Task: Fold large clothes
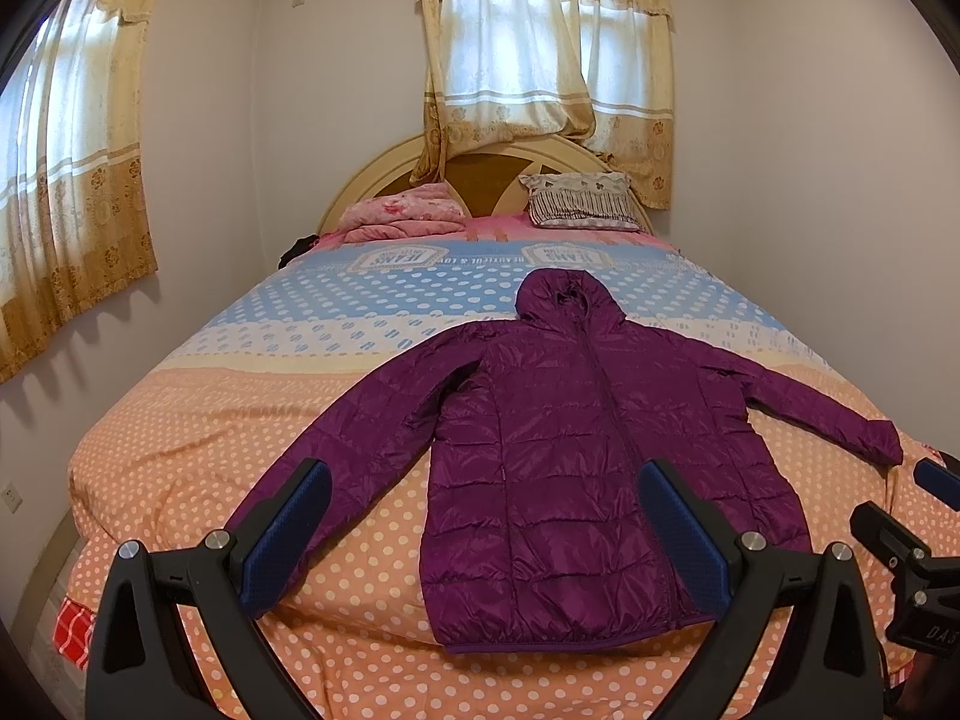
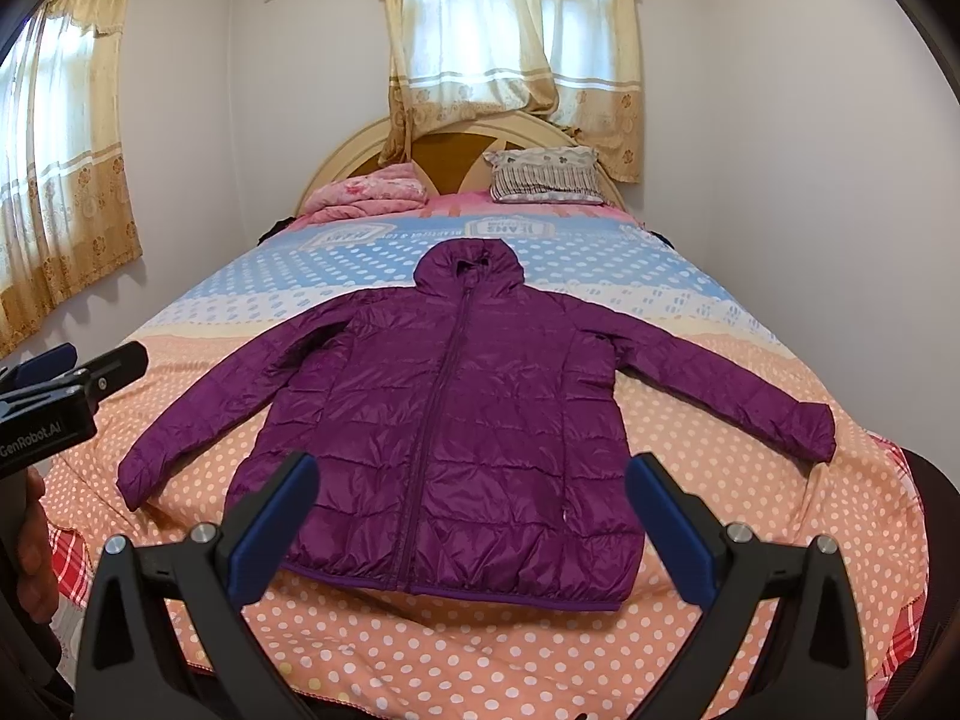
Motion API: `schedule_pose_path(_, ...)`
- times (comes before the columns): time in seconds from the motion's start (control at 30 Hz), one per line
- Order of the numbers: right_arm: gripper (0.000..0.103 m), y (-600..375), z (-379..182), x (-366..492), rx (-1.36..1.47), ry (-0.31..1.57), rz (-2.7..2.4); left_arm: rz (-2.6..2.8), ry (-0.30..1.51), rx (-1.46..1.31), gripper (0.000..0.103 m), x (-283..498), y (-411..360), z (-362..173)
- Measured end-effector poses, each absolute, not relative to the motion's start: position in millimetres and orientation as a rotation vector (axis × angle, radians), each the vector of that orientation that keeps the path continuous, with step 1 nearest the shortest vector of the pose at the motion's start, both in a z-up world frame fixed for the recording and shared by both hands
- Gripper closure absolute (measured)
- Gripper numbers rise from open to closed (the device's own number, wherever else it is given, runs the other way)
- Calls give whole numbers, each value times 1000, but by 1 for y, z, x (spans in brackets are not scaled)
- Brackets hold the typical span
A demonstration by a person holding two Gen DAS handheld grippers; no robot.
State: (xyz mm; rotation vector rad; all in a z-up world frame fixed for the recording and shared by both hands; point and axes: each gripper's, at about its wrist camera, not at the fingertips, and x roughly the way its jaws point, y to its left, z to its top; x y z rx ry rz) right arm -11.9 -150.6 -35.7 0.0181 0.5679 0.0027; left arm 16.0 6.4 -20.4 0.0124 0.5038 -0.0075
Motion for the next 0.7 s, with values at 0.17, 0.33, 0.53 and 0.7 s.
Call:
schedule_pose_path(0.17,0,-167,-45,4,17,594,-23,-2,528,26,1,39,4,-33)
schedule_pose_path(0.33,0,-198,-59,20,42,628,-93,-7,567,49,1,67,-3,-50)
schedule_pose_path(0.53,0,-233,-73,40,40,652,-165,-34,581,74,1,101,-17,-62)
schedule_pose_path(0.7,0,-276,-87,59,51,670,-249,-62,591,108,1,135,-37,-75)
